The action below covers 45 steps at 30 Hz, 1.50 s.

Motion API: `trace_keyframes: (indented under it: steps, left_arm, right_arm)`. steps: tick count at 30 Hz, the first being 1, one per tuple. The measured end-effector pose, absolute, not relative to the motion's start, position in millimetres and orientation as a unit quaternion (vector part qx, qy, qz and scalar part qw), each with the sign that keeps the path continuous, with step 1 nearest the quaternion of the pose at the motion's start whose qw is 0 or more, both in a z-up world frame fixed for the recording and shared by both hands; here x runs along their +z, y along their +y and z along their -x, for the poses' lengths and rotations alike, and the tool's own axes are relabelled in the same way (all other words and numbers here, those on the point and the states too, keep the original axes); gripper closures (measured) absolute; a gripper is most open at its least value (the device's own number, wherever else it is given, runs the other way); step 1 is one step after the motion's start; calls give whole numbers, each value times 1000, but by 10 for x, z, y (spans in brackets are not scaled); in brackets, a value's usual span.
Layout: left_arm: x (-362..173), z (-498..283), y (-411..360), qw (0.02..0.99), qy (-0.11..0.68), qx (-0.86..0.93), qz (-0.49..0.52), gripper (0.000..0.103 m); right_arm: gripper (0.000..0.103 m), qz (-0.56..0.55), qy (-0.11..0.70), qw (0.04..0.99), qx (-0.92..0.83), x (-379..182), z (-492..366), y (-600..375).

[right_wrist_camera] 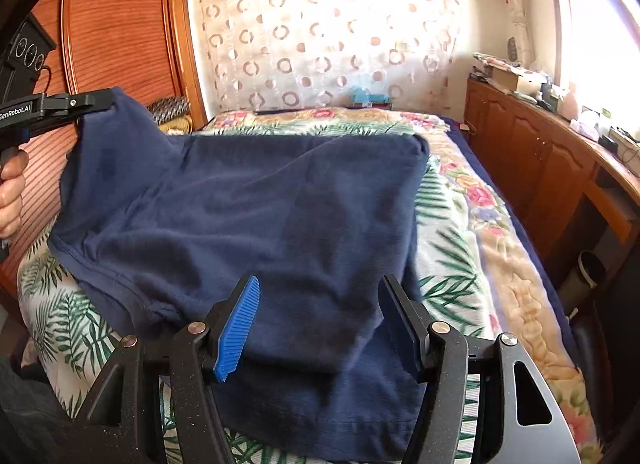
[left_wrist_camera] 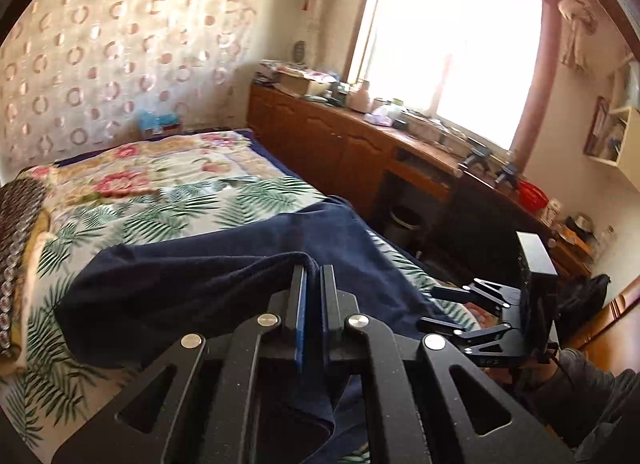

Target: Fold small clothes

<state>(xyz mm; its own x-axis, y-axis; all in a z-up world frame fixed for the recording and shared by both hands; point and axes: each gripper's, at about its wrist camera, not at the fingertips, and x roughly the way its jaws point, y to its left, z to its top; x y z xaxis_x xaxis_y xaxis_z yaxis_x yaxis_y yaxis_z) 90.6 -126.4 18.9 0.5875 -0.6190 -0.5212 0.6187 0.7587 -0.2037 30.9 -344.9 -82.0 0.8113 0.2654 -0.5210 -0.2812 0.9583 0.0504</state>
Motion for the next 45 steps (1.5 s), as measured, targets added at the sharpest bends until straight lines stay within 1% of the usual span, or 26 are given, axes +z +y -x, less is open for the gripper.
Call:
trace_keyframes:
  steps: [3,5,6,7,8,10,11,13,14,15,16,18,25,30,31,32,33,34,35,36,38,40,45]
  left_arm:
    - [141,-867,-1384,886,310,-344,-12,96]
    - [92,-854,-1377,885,313,-344,-12,93]
    - [66,-845,-1332,887,312,-341,-12,84]
    - [51,-845,-1289,890,310,-334,-12,73]
    - [37,-840,-1249,894,307,-326,-11,70]
    - [-11,-870,-1104,901,302,-312,-7,59]
    - [-26,-866,-1043,903,301,-306,-5,58]
    - [-61,-871,-915,909,302,-287,-10,49]
    - [-78,-859,-862,912,300,-281,-14,48]
    - [-103,-841,-803,914,297,-275,-14,43]
    - [-119,-835,-756,915,297,-272,-14,34]
    - [-154,-819,-665,919,294,-264,-8,24]
    - [-263,-816,-334,928,293,-228,12,24]
    - [-327,-822,-168,932,294,-210,21,24]
    - [-342,-819,-150,933,295,-206,20,24]
    - [-357,-812,-138,933,296,-203,20,24]
    - [-370,-811,-119,934,296,-200,21,24]
    - [-383,-811,-108,934,297,-197,22,24]
    - [-399,-818,-90,934,299,-195,24,24]
    - [-411,-821,-79,933,300,-195,26,24]
    - [-433,-821,-70,933,302,-193,29,24]
    - [-441,-802,-65,934,302,-190,28,24]
    - [-403,-774,-86,937,294,-187,27,24]
  right_arm:
    - [39,8,268,952,148,-799,-282,-3459]
    - [39,9,268,951,152,-800,-283,-3434]
    - [39,11,268,951,154,-803,-284,-3419]
    - [39,14,269,950,156,-814,-286,-3389]
    - [39,16,269,950,158,-817,-295,-3365]
    - [39,17,268,949,164,-803,-326,-3323]
    - [39,19,268,949,168,-798,-364,-3304]
    - [39,24,268,947,175,-780,-414,-3246]
    - [39,27,269,946,180,-769,-442,-3202]
    - [39,30,268,945,185,-753,-465,-3154]
    - [39,33,268,944,191,-736,-472,-3105]
    - [39,37,265,942,203,-698,-530,-3009]
    - [39,61,261,932,243,-607,-665,-2653]
    - [39,96,304,914,251,-775,-931,-2416]
    - [42,101,312,910,254,-805,-980,-2370]
    - [51,106,320,905,259,-838,-1025,-2327]
    - [58,113,327,901,261,-868,-1068,-2289]
    - [61,120,332,899,260,-900,-1108,-2261]
    - [69,126,337,897,259,-918,-1142,-2233]
    - [80,132,340,895,257,-927,-1179,-2207]
    - [92,137,343,893,257,-925,-1212,-2188]
    - [96,126,328,898,265,-837,-1146,-2218]
    - [98,84,265,919,279,-460,-879,-2424]
